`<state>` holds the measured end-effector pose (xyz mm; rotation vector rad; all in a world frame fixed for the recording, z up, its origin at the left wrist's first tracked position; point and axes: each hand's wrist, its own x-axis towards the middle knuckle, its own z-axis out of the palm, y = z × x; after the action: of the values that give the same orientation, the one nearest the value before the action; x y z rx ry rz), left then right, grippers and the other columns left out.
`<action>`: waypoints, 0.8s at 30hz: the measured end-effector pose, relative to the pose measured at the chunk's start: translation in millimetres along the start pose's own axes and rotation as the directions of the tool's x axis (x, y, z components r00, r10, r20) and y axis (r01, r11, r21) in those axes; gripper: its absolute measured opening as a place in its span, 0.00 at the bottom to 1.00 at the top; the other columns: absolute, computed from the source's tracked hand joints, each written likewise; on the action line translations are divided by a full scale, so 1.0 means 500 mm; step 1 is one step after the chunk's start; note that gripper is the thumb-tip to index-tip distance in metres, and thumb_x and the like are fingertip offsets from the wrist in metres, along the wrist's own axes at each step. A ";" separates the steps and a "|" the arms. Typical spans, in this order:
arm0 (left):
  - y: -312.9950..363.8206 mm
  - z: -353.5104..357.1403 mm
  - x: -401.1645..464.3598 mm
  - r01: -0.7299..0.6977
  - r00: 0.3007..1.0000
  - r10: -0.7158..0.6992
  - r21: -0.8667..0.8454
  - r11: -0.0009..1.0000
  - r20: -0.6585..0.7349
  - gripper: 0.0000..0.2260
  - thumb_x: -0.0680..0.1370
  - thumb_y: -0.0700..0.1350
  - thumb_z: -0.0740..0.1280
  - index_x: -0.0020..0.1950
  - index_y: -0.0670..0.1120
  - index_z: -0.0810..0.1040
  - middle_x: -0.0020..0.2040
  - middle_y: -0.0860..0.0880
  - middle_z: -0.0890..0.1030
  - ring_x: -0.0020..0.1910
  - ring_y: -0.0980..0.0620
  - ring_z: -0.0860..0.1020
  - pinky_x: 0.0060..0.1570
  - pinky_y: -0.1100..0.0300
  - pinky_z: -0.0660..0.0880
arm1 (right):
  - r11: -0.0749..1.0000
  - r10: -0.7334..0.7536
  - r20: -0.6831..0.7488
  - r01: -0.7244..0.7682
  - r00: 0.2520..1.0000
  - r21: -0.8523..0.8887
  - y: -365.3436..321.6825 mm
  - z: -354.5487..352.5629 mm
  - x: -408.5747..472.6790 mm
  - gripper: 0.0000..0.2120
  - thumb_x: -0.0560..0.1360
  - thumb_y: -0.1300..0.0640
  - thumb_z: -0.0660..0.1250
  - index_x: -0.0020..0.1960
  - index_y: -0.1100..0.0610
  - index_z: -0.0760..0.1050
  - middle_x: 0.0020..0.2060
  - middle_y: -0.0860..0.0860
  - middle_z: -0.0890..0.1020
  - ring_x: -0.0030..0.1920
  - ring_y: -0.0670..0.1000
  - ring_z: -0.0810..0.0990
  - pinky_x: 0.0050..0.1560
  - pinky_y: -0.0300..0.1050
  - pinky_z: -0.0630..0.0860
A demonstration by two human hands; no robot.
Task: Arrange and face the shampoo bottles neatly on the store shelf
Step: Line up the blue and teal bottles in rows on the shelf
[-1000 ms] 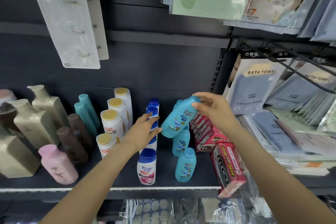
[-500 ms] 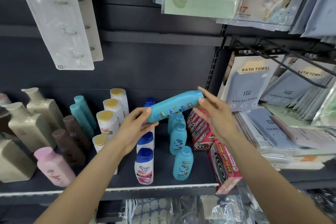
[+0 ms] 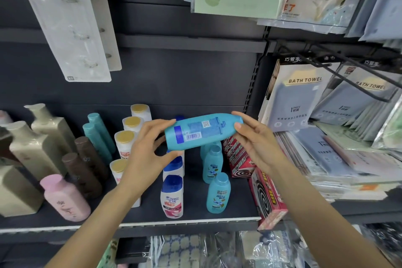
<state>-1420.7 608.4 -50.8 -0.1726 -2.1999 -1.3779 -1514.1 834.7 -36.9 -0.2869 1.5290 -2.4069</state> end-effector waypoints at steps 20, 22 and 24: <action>-0.023 -0.004 0.009 0.324 0.944 -0.326 -0.304 0.896 0.045 0.11 0.74 0.44 0.68 0.55 0.53 0.78 0.50 0.53 0.83 0.50 0.54 0.81 0.48 0.61 0.79 | 0.999 -0.033 0.073 0.034 0.997 -0.005 -0.005 0.020 -0.001 0.21 0.70 0.61 0.66 0.62 0.58 0.74 0.53 0.51 0.84 0.57 0.48 0.80 0.55 0.39 0.77; -0.030 -0.002 0.014 0.418 0.904 -0.421 -0.367 0.831 0.077 0.08 0.76 0.47 0.65 0.54 0.51 0.78 0.51 0.48 0.83 0.50 0.50 0.82 0.48 0.59 0.79 | 0.996 -0.053 0.075 0.058 0.996 -0.063 -0.004 0.021 -0.002 0.17 0.70 0.60 0.67 0.59 0.57 0.75 0.51 0.50 0.84 0.56 0.48 0.81 0.54 0.39 0.78; -0.034 0.003 0.018 0.493 0.865 -0.486 -0.387 0.779 0.124 0.09 0.77 0.49 0.63 0.53 0.49 0.78 0.51 0.45 0.83 0.47 0.48 0.83 0.50 0.56 0.79 | 0.991 -0.075 0.055 0.080 0.996 -0.107 -0.004 0.023 -0.003 0.14 0.71 0.60 0.67 0.56 0.58 0.76 0.49 0.50 0.84 0.54 0.48 0.82 0.52 0.39 0.79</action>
<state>-1435.5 600.0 -60.5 0.2714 -2.0161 -2.1276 -1509.5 826.2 -30.3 -0.4349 1.6586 -2.3580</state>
